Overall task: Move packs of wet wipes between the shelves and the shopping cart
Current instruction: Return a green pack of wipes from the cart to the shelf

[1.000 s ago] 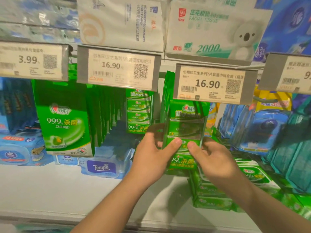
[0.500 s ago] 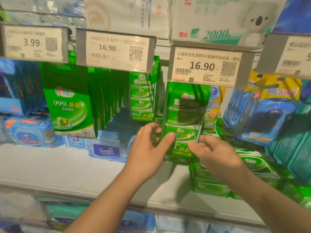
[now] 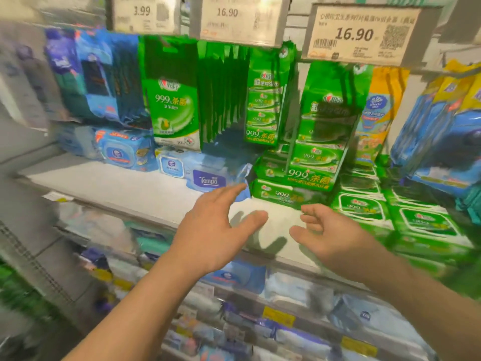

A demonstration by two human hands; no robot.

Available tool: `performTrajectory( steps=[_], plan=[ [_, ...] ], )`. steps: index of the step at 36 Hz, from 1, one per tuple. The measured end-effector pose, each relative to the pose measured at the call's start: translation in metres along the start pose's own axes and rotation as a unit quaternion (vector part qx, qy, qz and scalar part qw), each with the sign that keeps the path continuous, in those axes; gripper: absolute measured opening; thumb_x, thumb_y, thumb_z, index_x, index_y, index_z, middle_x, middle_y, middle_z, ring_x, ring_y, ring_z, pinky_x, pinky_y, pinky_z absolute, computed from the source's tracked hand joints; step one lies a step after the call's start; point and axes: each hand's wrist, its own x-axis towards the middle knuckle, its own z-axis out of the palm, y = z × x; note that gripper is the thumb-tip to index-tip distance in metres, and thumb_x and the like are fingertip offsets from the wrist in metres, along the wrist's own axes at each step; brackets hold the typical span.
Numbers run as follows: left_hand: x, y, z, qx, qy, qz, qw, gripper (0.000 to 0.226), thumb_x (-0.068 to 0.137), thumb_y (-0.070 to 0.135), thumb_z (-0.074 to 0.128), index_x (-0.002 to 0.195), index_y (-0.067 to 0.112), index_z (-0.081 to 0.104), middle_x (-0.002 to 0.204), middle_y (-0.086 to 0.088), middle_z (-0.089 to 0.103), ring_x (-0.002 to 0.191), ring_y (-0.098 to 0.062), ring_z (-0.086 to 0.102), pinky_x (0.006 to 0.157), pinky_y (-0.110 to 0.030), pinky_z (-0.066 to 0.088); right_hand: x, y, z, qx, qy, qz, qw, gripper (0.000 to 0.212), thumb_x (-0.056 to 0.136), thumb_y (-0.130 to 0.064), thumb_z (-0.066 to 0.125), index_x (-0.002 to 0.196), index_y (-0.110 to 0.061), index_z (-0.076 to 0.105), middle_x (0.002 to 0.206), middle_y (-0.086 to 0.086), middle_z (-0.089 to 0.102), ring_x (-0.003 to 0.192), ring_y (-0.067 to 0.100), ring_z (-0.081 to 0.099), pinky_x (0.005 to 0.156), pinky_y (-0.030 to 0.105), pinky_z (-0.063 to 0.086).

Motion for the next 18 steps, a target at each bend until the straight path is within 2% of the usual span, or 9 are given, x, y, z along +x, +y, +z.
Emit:
performTrajectory(
  steps=[2, 4, 8, 12, 14, 18],
  plan=[
    [-0.014, -0.008, -0.012, 0.026, 0.005, 0.003, 1.000, 0.099, 0.069, 0.090, 0.029, 0.155, 0.042, 0.036, 0.159, 0.015, 0.040, 0.147, -0.008, 0.031, 0.121, -0.034, 0.029, -0.012, -0.012, 0.007, -0.109, -0.015, -0.034, 0.993, 0.070, 0.093, -0.052, 0.060, 0.152, -0.022, 0.037, 0.154, -0.002, 0.046, 0.139, 0.013, 0.045, 0.116, 0.028, 0.033],
    [-0.030, -0.018, -0.026, 0.047, 0.013, 0.000, 0.999, 0.101, 0.069, 0.091, 0.028, 0.156, 0.040, 0.035, 0.160, 0.013, 0.040, 0.148, -0.008, 0.032, 0.122, -0.036, 0.029, -0.023, -0.027, 0.015, -0.180, -0.025, -0.055, 0.982, 0.073, 0.095, -0.056, 0.054, 0.156, -0.024, 0.029, 0.159, -0.003, 0.037, 0.143, 0.014, 0.038, 0.112, 0.023, 0.027],
    [-0.075, -0.043, -0.066, 0.070, 0.041, -0.009, 0.997, 0.103, 0.068, 0.090, 0.031, 0.157, 0.037, 0.036, 0.161, 0.016, 0.038, 0.148, -0.006, 0.029, 0.122, -0.034, 0.028, -0.045, -0.061, 0.045, -0.247, -0.027, -0.103, 0.963, 0.077, 0.097, -0.056, 0.050, 0.158, -0.019, 0.023, 0.164, -0.001, 0.027, 0.148, 0.015, 0.028, 0.115, 0.021, 0.020],
    [-0.132, -0.081, -0.111, 0.100, 0.060, -0.046, 0.992, 0.104, 0.069, 0.092, 0.030, 0.158, 0.038, 0.032, 0.162, 0.016, 0.035, 0.149, -0.009, 0.029, 0.121, -0.040, 0.030, -0.068, -0.100, 0.088, -0.275, -0.048, -0.152, 0.948, 0.079, 0.097, -0.056, 0.048, 0.159, -0.019, 0.018, 0.168, 0.000, 0.014, 0.153, 0.016, 0.018, 0.124, 0.029, 0.014],
    [-0.163, -0.103, -0.133, 0.110, 0.072, -0.074, 0.989, 0.099, 0.073, 0.092, 0.036, 0.158, 0.041, 0.028, 0.163, 0.016, 0.034, 0.150, -0.010, 0.029, 0.121, -0.041, 0.031, -0.081, -0.126, 0.111, -0.284, -0.061, -0.174, 0.941, 0.078, 0.096, -0.057, 0.048, 0.159, -0.020, 0.020, 0.167, 0.000, 0.016, 0.152, 0.019, 0.021, 0.124, 0.031, 0.017],
    [-0.228, -0.142, -0.173, 0.124, 0.095, -0.137, 0.978, 0.098, 0.076, 0.092, 0.040, 0.158, 0.041, 0.027, 0.164, 0.017, 0.033, 0.149, -0.011, 0.029, 0.120, -0.044, 0.033, -0.107, -0.178, 0.156, -0.279, -0.087, -0.245, 0.924, 0.075, 0.087, -0.066, 0.044, 0.148, -0.023, 0.039, 0.151, 0.002, 0.043, 0.136, 0.020, 0.043, 0.115, 0.036, 0.034]
  ],
)
